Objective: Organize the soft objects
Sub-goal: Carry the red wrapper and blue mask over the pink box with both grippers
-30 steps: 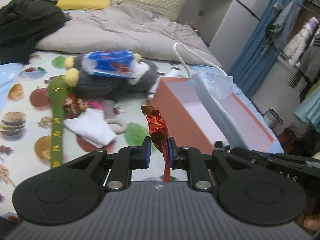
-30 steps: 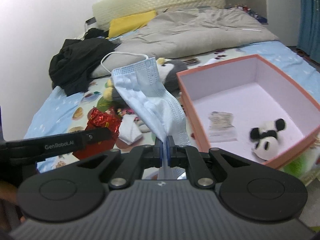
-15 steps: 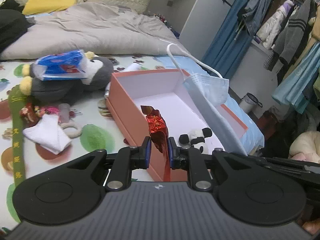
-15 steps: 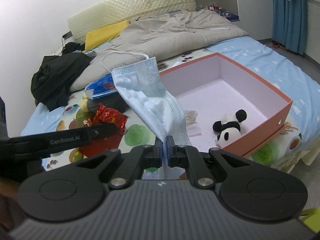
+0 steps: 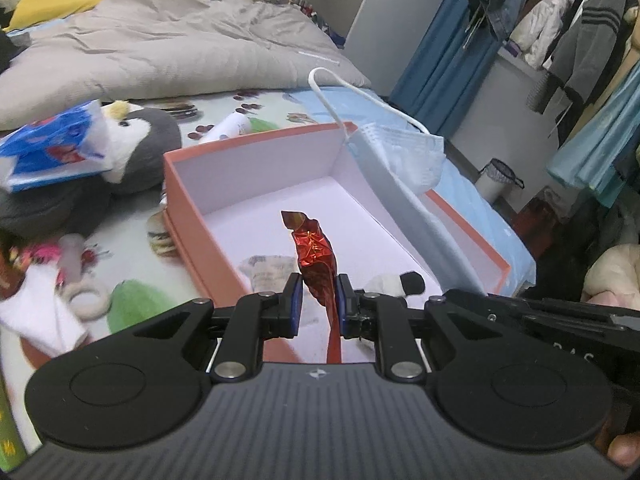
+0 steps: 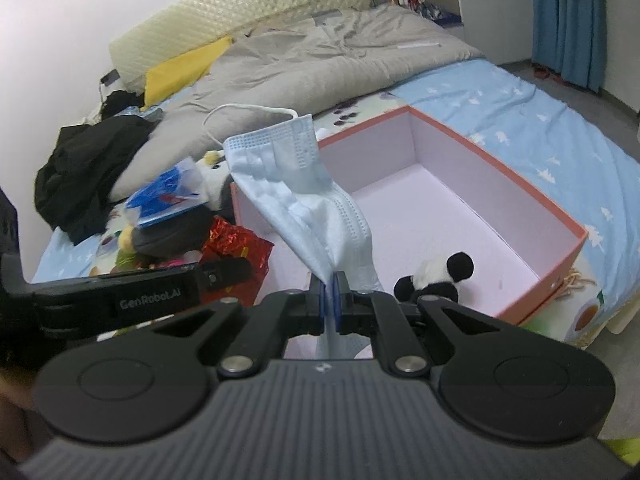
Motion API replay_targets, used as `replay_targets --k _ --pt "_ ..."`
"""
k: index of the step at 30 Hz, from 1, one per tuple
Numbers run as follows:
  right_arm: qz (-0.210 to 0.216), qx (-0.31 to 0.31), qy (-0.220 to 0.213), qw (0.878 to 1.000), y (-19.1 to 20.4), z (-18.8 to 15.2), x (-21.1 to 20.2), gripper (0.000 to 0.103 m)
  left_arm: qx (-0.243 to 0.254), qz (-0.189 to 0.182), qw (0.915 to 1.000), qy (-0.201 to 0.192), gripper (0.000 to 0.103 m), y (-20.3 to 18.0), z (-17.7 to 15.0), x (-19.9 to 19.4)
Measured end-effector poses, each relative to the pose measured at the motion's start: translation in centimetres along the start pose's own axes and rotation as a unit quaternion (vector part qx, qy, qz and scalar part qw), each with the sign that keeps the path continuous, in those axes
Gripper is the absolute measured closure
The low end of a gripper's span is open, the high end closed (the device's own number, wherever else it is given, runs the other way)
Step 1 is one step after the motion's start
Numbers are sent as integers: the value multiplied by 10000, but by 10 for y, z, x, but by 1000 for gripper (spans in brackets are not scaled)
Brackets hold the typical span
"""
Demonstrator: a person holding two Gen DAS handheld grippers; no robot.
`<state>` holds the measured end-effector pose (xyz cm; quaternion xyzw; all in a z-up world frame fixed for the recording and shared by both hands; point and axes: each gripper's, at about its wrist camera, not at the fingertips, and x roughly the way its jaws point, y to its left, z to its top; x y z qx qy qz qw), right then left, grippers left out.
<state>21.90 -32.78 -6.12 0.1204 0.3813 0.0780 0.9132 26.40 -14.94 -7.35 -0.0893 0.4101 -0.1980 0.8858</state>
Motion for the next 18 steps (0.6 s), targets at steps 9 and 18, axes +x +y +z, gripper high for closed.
replay_targets --k 9,18 --pt "-145 211 438 9987 -32 36 68 94 201 125 9986 463 83 5 49 84" --pt "-211 300 710 9968 -54 50 120 93 182 111 9971 736 83 17 69 146"
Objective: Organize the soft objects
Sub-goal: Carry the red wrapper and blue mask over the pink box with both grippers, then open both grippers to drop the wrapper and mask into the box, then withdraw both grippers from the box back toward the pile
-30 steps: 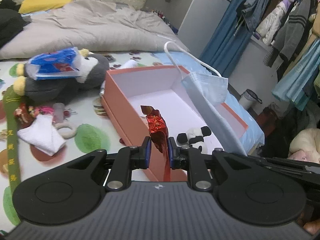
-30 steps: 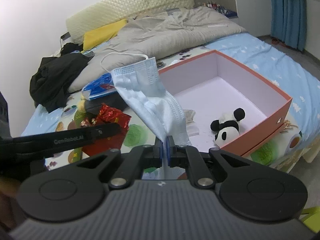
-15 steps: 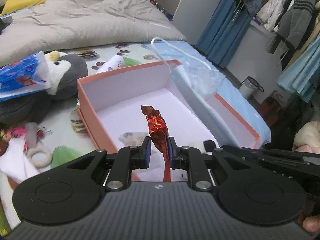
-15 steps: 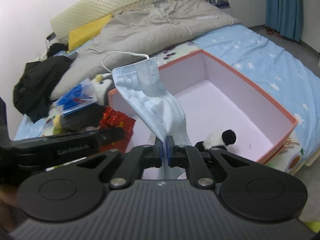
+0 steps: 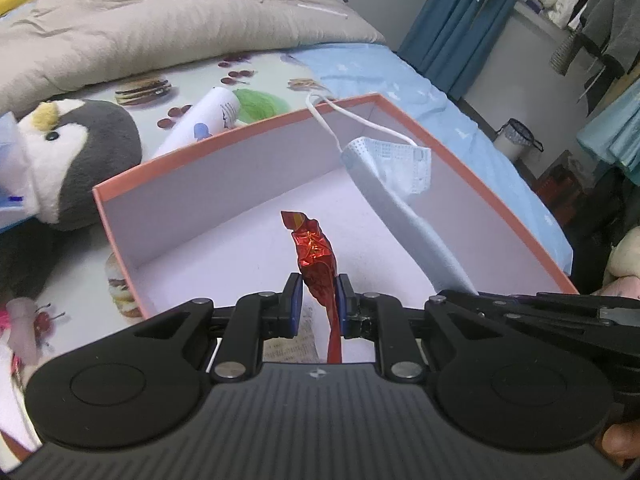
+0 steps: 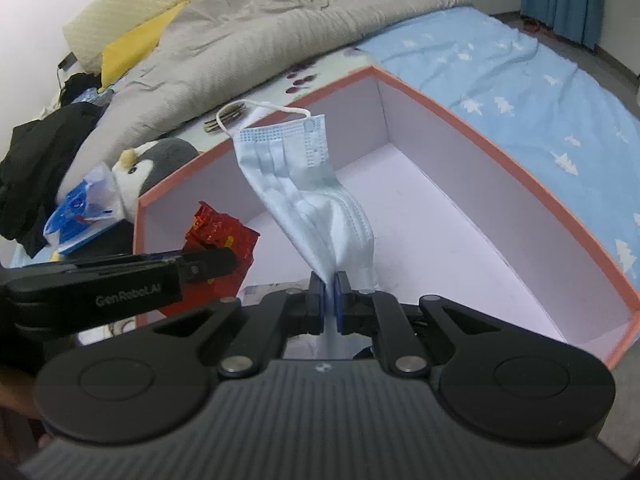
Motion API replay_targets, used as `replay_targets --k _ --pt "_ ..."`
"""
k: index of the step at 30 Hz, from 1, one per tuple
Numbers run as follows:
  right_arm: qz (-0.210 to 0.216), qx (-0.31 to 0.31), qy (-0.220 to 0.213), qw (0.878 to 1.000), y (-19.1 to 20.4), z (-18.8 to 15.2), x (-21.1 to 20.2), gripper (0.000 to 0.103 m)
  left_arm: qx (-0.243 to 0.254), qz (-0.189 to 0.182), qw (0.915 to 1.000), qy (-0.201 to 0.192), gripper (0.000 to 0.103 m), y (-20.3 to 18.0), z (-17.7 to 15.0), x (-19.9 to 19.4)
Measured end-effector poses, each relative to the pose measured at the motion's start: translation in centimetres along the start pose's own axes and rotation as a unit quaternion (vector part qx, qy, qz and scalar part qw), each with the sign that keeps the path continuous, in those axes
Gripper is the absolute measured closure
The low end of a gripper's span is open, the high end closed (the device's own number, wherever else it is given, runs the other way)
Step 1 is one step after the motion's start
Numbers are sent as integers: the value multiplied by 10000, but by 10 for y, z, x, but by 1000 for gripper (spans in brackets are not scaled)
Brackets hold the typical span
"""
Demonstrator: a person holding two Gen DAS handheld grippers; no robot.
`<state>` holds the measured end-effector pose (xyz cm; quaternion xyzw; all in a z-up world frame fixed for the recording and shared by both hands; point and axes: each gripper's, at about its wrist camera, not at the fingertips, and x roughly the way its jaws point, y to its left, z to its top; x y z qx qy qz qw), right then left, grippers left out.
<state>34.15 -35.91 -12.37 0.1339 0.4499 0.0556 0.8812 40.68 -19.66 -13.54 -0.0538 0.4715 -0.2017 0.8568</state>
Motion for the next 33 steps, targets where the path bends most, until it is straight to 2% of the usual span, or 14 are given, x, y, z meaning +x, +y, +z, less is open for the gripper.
replay_targets --k 3,5,7,9,10,20,33 --pt "1 17 31 10000 -2 0 7 91 -19 -26 10000 70 82 4 3 10" --pt "8 53 104 9999 -3 0 9 90 -45 -88 9999 72 73 6 3 12" --pt "2 74 160 9998 -4 -1 11 82 -76 -54 10000 12 63 6 -1 6" --pt "-47 84 161 9998 -4 -2 9 60 -90 -13 9999 -45 62 6 -5 -3" --pt "-39 92 127 9999 -4 -3 6 59 -100 -11 9999 -71 62 7 -6 -7" --pt "73 -15 -256 9996 14 -22 -45 61 -67 83 9988 -485 62 1 -27 -76" --pt "365 -281 -682 9966 52 -72 -113 61 -125 155 9951 -967 62 -2 -92 -176"
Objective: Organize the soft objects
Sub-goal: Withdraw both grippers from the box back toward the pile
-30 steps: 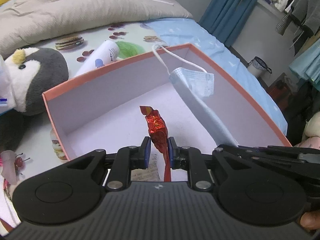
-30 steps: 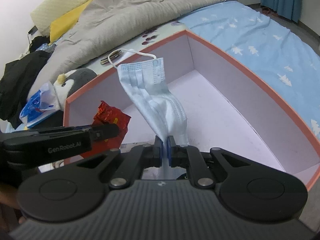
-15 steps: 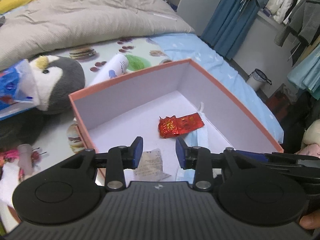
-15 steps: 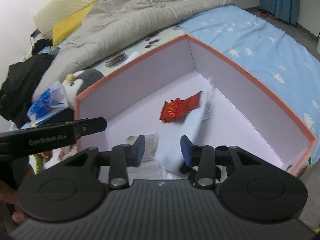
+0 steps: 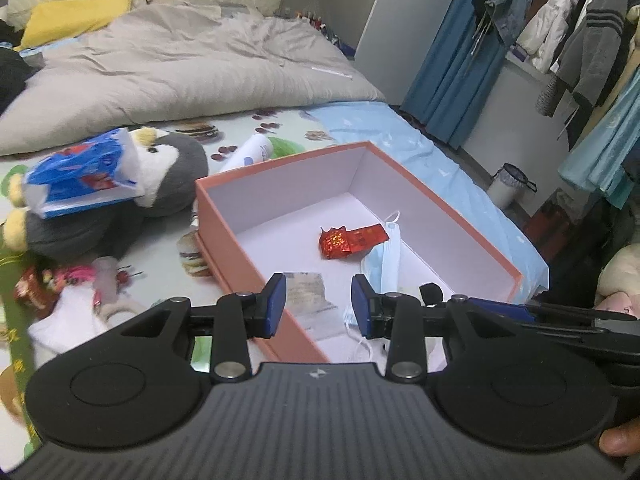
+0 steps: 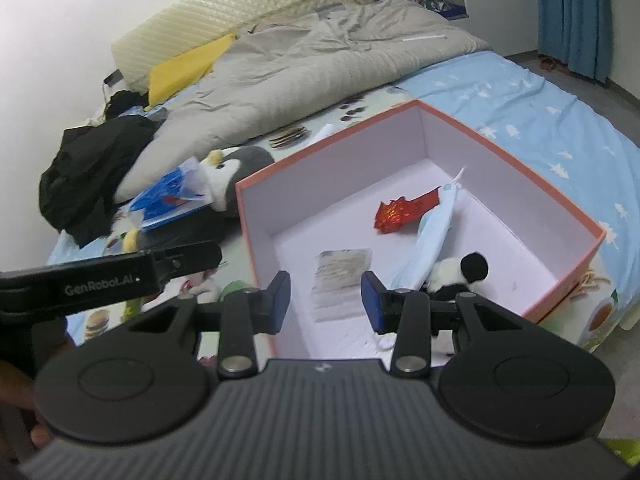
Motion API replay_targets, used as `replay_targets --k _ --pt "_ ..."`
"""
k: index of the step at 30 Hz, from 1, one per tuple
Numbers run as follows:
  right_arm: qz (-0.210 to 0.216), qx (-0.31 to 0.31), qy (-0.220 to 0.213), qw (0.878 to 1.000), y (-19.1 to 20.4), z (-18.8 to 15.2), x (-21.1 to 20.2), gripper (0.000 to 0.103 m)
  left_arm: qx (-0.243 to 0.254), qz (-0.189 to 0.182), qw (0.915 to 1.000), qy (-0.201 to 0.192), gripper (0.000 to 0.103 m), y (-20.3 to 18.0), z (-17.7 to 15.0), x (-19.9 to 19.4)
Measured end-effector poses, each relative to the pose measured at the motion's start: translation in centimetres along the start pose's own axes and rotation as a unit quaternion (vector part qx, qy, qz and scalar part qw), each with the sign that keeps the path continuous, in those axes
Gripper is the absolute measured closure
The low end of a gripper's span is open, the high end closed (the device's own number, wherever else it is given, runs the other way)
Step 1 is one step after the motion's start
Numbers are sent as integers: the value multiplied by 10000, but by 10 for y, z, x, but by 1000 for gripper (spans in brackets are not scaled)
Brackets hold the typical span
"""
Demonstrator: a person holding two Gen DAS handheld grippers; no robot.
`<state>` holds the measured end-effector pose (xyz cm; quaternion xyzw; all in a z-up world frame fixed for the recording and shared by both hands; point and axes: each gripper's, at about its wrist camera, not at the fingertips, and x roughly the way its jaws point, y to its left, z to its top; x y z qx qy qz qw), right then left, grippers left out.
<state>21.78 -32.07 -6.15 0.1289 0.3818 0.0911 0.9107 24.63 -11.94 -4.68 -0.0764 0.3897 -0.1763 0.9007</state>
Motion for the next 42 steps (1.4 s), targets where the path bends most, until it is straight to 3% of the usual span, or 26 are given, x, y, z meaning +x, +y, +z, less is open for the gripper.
replay_targets --k 17,26,42 --pt "150 -329 -238 9991 39 -56 -55 61 -312 5 9987 -393 55 10 -61 -96" --pt "178 -628 -281 9975 60 -86 -64 61 -636 357 9965 -407 52 36 -99 -124" --pt "916 -1054 -100 9902 101 -110 -57 61 -1491 1008 9819 -589 49 83 -152 -174"
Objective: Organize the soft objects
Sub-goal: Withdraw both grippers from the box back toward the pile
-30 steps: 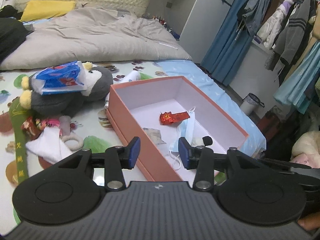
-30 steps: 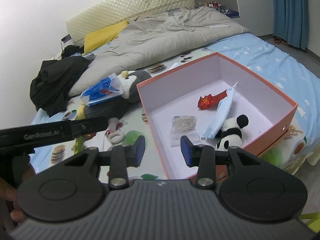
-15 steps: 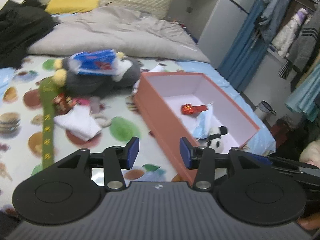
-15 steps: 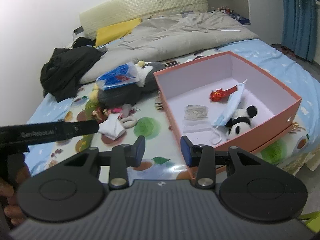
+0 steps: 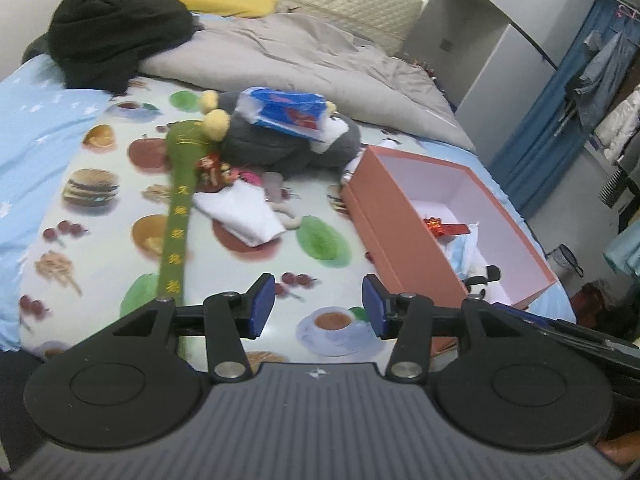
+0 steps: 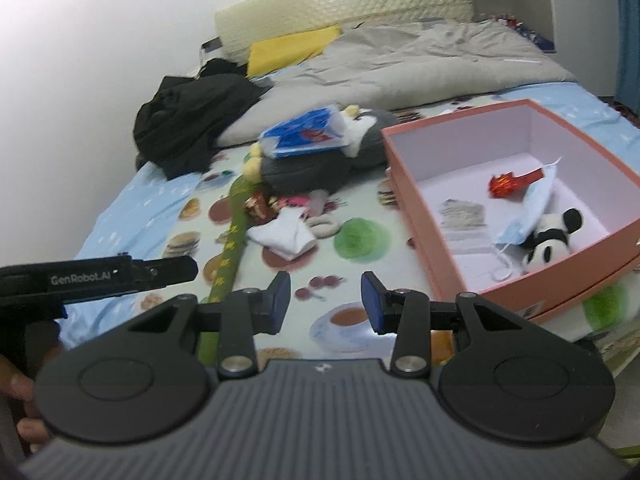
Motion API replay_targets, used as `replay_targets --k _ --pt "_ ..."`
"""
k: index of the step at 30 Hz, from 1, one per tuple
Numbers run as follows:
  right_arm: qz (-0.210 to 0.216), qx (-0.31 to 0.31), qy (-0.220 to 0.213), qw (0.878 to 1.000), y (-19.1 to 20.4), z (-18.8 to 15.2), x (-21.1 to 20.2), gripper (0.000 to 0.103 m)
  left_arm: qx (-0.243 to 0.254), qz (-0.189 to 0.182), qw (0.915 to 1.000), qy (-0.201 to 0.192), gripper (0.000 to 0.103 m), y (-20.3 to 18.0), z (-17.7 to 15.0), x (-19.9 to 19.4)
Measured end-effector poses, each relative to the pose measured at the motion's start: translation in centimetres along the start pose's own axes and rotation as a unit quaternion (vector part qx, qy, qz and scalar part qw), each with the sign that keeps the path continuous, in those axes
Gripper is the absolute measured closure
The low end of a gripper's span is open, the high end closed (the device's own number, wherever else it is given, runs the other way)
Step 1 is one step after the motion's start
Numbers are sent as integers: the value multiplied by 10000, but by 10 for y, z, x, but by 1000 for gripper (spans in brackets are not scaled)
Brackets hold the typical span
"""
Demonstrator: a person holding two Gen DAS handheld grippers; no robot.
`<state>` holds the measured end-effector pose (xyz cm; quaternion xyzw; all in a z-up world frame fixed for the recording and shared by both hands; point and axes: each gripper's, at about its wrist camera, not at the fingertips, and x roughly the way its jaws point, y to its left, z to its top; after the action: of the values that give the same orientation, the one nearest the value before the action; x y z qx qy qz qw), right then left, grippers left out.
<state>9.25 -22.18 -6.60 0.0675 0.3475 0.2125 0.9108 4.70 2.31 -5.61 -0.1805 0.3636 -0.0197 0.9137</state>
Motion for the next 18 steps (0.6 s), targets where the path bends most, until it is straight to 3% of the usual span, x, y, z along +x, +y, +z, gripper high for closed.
replay_targets --k 12,13,15,18 --pt "63 -159 436 9989 9 -4 32 60 -404 192 9988 199 49 25 1 22" --pt "65 -217 520 9984 9 -2 38 57 -405 273 9985 245 49 26 2 28" --pt "70 -363 674 9970 10 2 50 42 -517 311 9977 322 49 31 7 43" --pt "66 -475 767 9959 11 9 66 39 -737 217 9960 461 48 41 17 67"
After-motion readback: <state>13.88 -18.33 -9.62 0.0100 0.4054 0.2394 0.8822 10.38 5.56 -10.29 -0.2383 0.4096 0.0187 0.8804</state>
